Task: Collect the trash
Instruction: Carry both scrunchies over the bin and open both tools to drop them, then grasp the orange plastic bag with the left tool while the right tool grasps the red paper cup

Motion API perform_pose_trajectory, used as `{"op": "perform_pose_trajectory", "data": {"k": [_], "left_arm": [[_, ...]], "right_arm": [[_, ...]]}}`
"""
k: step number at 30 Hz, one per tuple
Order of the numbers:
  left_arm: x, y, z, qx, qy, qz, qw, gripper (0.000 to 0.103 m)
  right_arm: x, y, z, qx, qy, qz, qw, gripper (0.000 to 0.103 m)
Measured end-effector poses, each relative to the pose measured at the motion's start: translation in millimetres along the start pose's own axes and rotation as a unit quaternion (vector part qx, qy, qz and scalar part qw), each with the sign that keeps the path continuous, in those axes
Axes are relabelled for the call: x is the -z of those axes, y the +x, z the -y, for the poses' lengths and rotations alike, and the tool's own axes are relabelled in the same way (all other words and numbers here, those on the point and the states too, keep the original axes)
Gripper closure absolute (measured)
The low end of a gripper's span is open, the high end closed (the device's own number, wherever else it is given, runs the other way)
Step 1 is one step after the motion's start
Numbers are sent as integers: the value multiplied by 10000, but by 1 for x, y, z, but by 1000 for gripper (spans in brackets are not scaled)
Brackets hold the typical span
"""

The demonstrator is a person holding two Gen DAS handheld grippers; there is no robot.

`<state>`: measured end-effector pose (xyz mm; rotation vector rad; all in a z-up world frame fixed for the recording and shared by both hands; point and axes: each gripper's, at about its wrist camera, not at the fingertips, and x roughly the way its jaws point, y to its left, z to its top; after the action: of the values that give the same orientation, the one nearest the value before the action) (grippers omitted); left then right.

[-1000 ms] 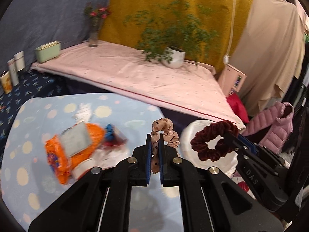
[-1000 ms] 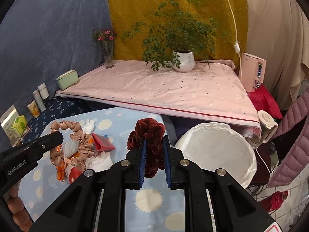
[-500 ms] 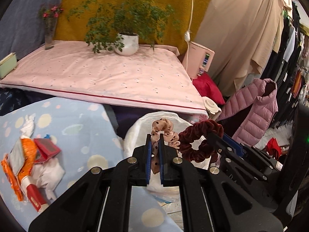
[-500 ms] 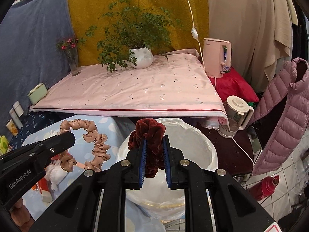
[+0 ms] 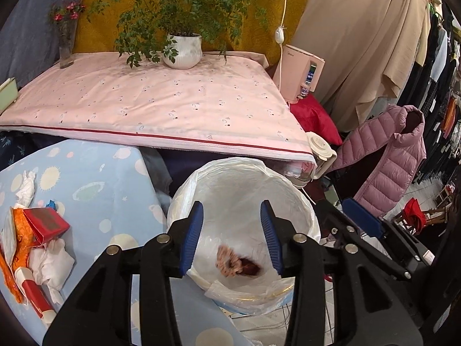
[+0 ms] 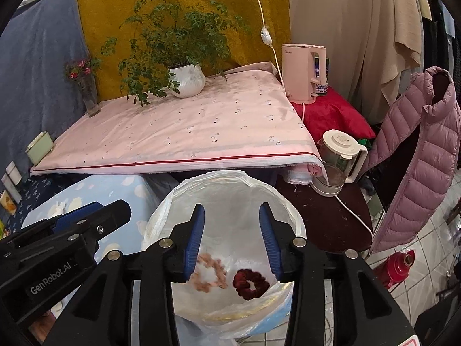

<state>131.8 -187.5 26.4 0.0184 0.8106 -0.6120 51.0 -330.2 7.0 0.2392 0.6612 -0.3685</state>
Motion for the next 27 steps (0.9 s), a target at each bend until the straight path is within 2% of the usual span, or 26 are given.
{"op": "perform_pose_trajectory", "data": {"k": [4, 14, 27], "left_arm": [[2, 0, -4, -73, -31, -9, 10000, 62], [7, -17, -20, -293, -150, 97, 9994, 54], [24, -51, -72, -695, -616, 224, 9954, 47]], "right_arm": [[0, -2, 0, -7, 43, 20, 10000, 56], [5, -15, -16, -28, -64, 69, 10000, 48], [18, -31, -65, -267, -480, 38, 9985, 47]]}}
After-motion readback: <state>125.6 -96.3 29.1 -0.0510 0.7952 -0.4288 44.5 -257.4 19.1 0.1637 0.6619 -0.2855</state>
